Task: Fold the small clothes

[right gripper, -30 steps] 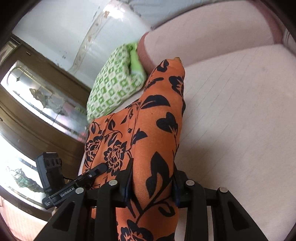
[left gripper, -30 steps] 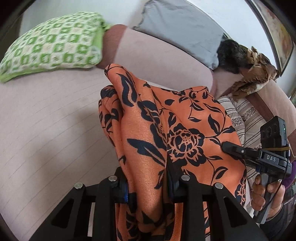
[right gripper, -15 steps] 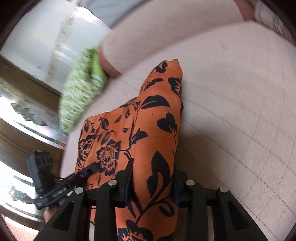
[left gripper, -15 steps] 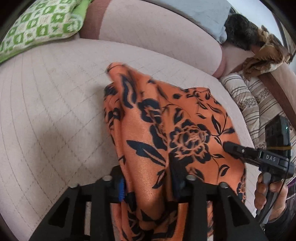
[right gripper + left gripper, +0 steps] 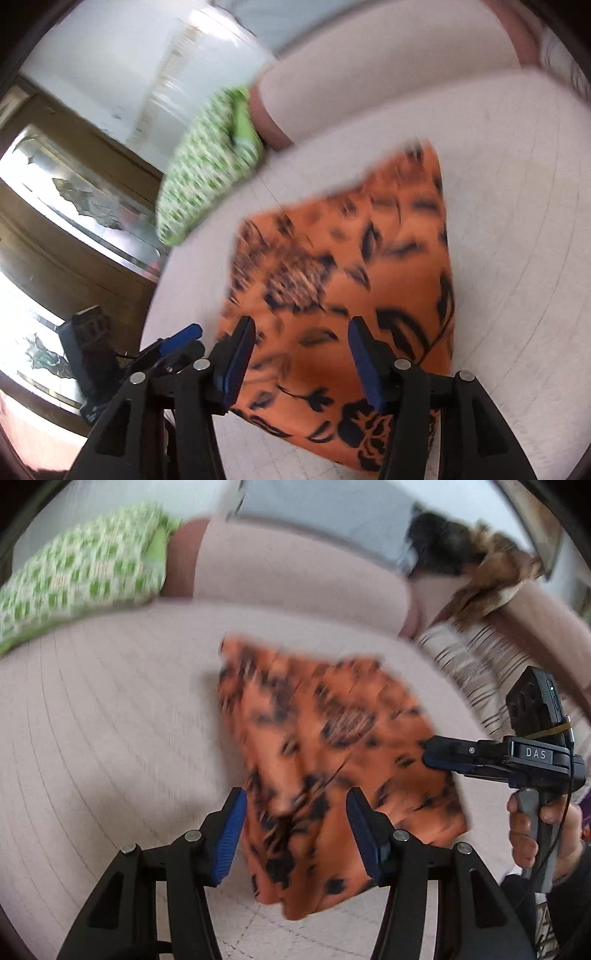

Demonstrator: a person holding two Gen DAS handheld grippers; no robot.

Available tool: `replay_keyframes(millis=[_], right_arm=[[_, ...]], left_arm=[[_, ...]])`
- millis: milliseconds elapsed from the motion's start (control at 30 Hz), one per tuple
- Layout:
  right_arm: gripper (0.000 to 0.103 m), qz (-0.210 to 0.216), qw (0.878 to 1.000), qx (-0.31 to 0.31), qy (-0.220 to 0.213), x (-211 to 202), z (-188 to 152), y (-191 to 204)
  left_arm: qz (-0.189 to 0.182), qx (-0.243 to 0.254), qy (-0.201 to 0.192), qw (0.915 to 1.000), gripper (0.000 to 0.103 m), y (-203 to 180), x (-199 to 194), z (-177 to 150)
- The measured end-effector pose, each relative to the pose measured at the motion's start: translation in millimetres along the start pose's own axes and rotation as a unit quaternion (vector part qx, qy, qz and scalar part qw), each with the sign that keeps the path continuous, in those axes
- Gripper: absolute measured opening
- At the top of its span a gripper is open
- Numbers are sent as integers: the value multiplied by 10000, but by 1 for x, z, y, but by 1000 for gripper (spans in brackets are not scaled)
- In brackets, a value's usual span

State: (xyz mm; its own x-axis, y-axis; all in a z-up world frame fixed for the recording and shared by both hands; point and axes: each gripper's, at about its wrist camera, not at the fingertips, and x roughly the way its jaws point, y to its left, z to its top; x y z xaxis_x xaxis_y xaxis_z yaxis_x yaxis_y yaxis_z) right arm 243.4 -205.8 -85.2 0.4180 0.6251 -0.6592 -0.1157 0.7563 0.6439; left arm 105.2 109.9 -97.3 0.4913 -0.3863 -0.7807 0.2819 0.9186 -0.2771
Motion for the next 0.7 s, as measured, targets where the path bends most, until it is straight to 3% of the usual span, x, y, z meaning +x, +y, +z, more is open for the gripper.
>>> replay_keyframes(millis=[67, 200, 267, 367, 467, 533, 567, 600, 700], right_arm=[[56, 122, 9996, 265, -67, 3, -2, -10], [57, -12, 9998, -179, -122, -15, 9, 17], [58, 120, 9994, -229, -218, -25, 18, 20], [59, 185, 9993, -155, -281, -19, 42, 19], [59, 421, 9985, 162, -310, -9, 60, 10], [66, 438, 9980, 405, -208, 6, 66, -8], [66, 311, 9972, 642, -213, 13, 66, -23], [66, 501, 9943, 901, -255, 17, 63, -37], [66, 720, 9926, 896, -378, 9, 60, -38]], left_arm=[[150, -252, 460, 9985, 56, 15, 21, -4], [-26, -31, -72, 10000, 56, 13, -8, 11], [-185, 40, -316, 9993, 56, 13, -20, 25], [-313, -113, -330, 9989, 56, 25, -12, 59], [-560, -495, -268, 9968, 50, 45, 12, 86], [-483, -624, -121, 9968, 46, 54, 28, 93], [-297, -705, 130, 9970, 40, 59, 46, 96], [-154, -742, 268, 9968, 40, 63, 56, 94], [-56, -621, 228, 9978, 40, 64, 63, 91]])
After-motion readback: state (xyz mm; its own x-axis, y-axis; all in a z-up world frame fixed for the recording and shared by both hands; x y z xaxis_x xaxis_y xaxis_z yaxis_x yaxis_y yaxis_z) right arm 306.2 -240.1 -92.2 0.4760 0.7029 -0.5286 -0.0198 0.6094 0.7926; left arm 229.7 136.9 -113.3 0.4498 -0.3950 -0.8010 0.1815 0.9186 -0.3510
